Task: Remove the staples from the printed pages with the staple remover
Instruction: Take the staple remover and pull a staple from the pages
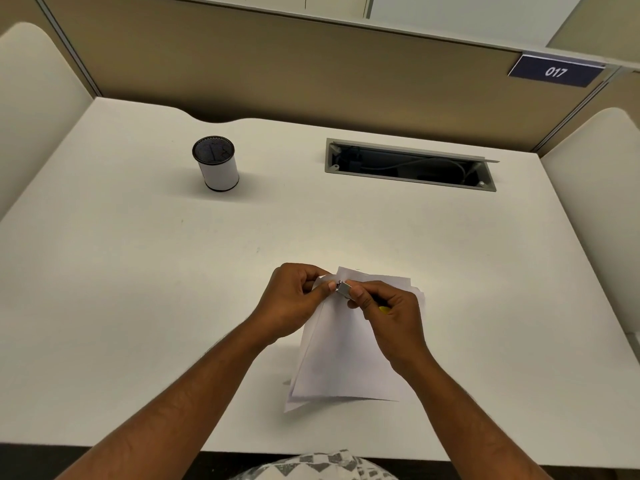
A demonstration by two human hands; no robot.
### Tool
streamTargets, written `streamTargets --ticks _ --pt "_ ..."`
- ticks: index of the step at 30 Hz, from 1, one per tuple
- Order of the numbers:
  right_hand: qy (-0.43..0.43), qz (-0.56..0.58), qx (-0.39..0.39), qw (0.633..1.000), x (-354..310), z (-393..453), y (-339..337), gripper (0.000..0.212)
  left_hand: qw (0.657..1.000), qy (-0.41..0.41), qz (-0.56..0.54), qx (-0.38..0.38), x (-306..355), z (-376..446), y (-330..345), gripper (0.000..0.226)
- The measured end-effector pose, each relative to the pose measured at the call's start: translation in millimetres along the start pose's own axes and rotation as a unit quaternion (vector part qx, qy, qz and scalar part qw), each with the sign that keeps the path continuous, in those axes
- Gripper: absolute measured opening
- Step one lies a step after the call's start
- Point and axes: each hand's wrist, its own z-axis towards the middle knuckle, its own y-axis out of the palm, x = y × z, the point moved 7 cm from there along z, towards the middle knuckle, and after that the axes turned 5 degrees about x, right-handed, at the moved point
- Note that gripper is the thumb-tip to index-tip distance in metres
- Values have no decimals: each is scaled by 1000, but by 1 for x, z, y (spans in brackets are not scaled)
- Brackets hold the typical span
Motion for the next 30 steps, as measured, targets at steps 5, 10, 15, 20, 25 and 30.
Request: streamTargets --ticks 5,10,15,20,25,30 --pt "-2 18 20 1000 -8 0 -4 19 998 -22 -64 2 -1 0 0 15" --pt "7 12 31 999 -8 -1 -8 16 997 -25 -75 3 -4 0 0 13" --pt "20 22 38 999 -7 -6 -5 15 998 -17 -59 1 -4 -3 2 15" --pt "54 44 48 996 -4 -9 -4 18 999 -5 -47 0 -1 -5 3 15" --pt "92 69 36 993 2 -12 -2 29 1000 8 -19 0 2 -5 2 14" --pt "57 43 44 996 -3 -12 -5 29 1000 5 -15 4 2 -5 3 15"
